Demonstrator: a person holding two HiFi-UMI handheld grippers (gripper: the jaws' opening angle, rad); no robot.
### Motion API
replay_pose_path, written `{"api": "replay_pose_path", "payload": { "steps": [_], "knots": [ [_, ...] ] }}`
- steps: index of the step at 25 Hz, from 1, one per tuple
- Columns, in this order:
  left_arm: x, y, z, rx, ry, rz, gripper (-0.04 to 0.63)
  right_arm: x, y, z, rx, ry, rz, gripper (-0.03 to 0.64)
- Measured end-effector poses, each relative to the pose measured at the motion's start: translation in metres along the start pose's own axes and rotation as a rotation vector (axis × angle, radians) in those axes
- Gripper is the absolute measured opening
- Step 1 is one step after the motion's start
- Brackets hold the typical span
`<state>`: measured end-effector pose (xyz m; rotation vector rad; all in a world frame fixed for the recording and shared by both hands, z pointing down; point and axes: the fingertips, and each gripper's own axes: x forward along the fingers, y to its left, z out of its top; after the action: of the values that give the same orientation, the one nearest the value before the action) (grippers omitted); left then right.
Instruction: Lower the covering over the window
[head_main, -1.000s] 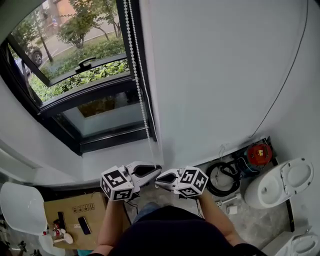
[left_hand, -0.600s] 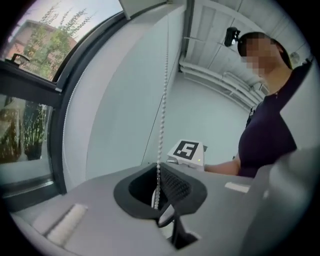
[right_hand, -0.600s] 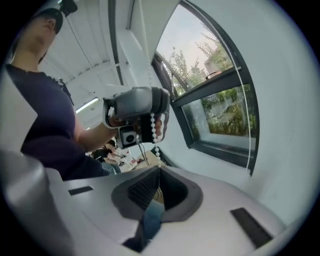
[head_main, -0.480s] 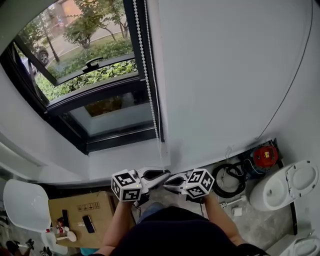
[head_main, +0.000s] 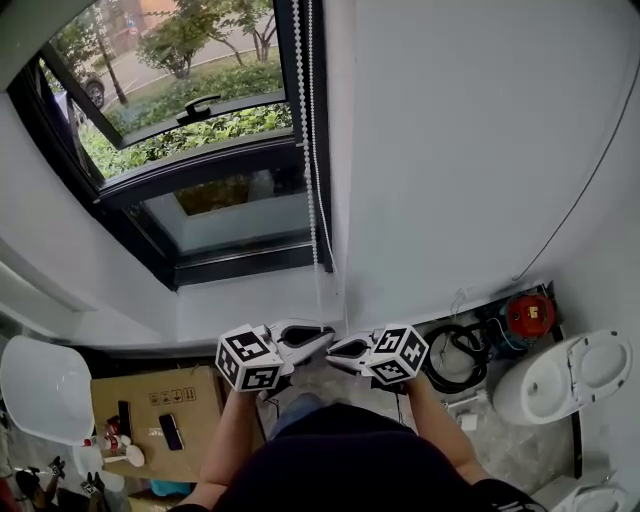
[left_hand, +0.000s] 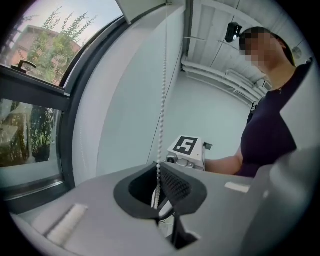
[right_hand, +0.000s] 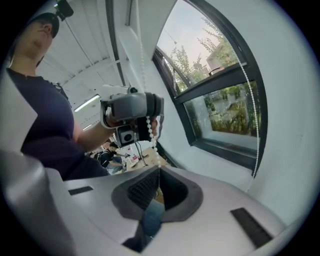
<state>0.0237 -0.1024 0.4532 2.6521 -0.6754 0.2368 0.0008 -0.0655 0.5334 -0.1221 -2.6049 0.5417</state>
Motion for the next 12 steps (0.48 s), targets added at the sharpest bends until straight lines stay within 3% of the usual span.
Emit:
{"api": "replay_pose_path", "payload": {
  "steps": [7, 12],
  "knots": [
    [-0.005, -0.001, -0.005, -0.005, 0.036, -0.016, 0.021, 0.012, 0.003, 0.004, -0.033, 0.038, 0.007, 0.014],
    [-0.002, 0.01, -0.046, 0.014, 0.21, 0.028, 0.017, 0.018, 0.0, -0.019, -0.088, 0.177, -0.041, 0.014]
  ]
}}
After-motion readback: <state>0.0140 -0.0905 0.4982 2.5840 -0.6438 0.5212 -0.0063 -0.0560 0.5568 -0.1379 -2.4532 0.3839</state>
